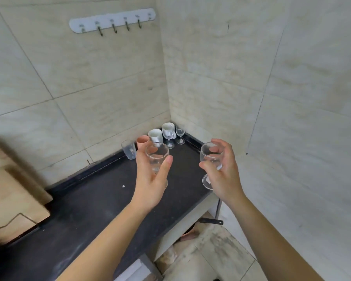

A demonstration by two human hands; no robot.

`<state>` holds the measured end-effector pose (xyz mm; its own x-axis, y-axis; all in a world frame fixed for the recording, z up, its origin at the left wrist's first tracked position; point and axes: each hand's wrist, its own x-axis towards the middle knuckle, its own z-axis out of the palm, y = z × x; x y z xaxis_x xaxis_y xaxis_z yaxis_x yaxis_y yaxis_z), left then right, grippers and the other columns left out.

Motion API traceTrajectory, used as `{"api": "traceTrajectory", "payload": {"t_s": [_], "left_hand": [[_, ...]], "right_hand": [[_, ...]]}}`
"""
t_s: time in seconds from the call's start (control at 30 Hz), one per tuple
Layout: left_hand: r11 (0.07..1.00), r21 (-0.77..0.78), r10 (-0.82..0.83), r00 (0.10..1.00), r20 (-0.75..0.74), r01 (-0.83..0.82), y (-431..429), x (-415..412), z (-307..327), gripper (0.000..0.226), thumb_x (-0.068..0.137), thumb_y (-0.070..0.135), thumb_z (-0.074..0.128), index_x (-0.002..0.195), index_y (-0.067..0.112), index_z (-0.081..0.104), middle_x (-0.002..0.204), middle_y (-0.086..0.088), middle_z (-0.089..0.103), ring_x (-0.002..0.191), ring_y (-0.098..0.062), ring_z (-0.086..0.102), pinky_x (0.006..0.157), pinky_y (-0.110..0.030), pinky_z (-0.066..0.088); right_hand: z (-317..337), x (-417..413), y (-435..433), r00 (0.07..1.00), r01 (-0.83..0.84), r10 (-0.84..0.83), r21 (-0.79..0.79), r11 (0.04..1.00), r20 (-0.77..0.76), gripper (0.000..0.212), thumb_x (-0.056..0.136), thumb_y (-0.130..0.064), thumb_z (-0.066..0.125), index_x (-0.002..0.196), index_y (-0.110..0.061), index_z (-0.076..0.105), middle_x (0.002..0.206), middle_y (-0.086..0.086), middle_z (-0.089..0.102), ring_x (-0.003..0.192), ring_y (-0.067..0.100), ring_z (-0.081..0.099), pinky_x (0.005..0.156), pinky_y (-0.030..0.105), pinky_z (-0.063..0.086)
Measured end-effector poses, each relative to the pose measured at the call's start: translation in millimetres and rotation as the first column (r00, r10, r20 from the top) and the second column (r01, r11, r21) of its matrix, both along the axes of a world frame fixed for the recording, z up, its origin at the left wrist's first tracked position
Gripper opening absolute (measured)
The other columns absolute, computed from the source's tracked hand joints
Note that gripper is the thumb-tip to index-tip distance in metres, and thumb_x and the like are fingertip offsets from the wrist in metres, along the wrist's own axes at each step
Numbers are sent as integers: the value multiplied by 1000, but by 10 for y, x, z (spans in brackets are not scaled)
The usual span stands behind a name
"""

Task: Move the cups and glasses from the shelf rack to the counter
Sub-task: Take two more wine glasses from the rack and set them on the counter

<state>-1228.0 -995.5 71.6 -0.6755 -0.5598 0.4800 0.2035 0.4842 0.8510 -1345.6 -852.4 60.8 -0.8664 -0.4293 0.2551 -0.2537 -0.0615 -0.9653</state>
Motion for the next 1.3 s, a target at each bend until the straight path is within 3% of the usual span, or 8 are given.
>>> {"api": "traceTrajectory", "payload": {"t_s": [0.17, 0.4, 0.5, 0.57, 0.7, 0.9, 1.07, 1.3], "left_hand": [[988, 77, 130, 989, 69, -135, -471, -863, 68, 48, 92, 46, 62, 130, 41, 34, 128, 3, 51, 115, -1, 53, 92, -36, 52], [950, 133, 272, 958, 92, -282, -1107, -1496, 22, 51, 86, 54, 63, 127, 56, 33, 111, 39, 40, 116, 8, 46, 95, -20, 38], [932, 171, 305, 946, 106, -320, -1453, -1673, -110, 51, 88, 42, 68, 129, 51, 39, 116, 25, 45, 121, -11, 51, 99, -31, 45], [922, 156, 331, 931, 151, -354, -1707, -1762, -279, 50, 88, 40, 71, 128, 49, 43, 111, 39, 46, 125, -17, 49, 102, -36, 44], [907, 173, 356, 918, 176, -385, -2094, -1895, -593, 51, 87, 31, 75, 115, 63, 48, 111, 46, 51, 111, 8, 54, 84, -9, 44], [888, 240, 318, 901, 294, -391, -2530, -2093, -1105, 44, 84, 23, 78, 119, 39, 56, 112, 14, 63, 93, 5, 61, 60, -5, 46], [848, 257, 300, 818, 490, -464, -2829, -2258, -1634, 52, 82, 28, 78, 128, 31, 53, 120, 10, 57, 109, -14, 60, 91, -31, 52], [832, 231, 294, 755, 587, -504, -3005, -2417, -2115, 61, 81, 21, 77, 108, 66, 46, 118, 21, 45, 119, -12, 52, 98, -34, 48]], "right_hand": [[4, -944, -514, 998, -59, 59, 29, 998, -1, 56, 71, -27, 65, 120, -47, 48, 120, -9, 54, 95, -2, 61, 75, 3, 41], [-3, -1802, -1330, 983, -179, 182, 115, 977, -11, 61, 70, -36, 70, 126, -44, 47, 123, -13, 51, 100, -1, 62, 75, 5, 44], [-87, -2068, -1674, 974, -218, 224, 166, 962, -18, 62, 72, -33, 69, 126, -49, 45, 121, -20, 49, 101, -4, 62, 72, 10, 47], [-169, -2176, -1896, 971, -232, 240, 193, 953, -15, 63, 73, -30, 69, 118, -65, 43, 117, -29, 50, 102, -8, 60, 69, 10, 48], [-386, -2298, -2264, 969, -232, 246, 284, 930, -13, 61, 69, -42, 70, 103, -81, 39, 116, -29, 55, 103, -17, 56, 77, 1, 42], [-839, -2498, -2653, 953, -284, 300, 412, 866, 25, 59, 81, -34, 78, 108, -75, 44, 113, -42, 57, 108, -15, 56, 86, 23, 51], [-1375, -2739, -2998, 930, -366, 337, 492, 790, 150, 56, 83, -22, 82, 132, -30, 57, 135, -3, 56, 123, 13, 58, 100, 42, 56], [-2100, -2957, -3473, 876, -455, 440, 644, 615, 198, 72, 84, -33, 81, 146, -34, 44, 143, -7, 51, 128, 13, 54, 104, 43, 51]]}}
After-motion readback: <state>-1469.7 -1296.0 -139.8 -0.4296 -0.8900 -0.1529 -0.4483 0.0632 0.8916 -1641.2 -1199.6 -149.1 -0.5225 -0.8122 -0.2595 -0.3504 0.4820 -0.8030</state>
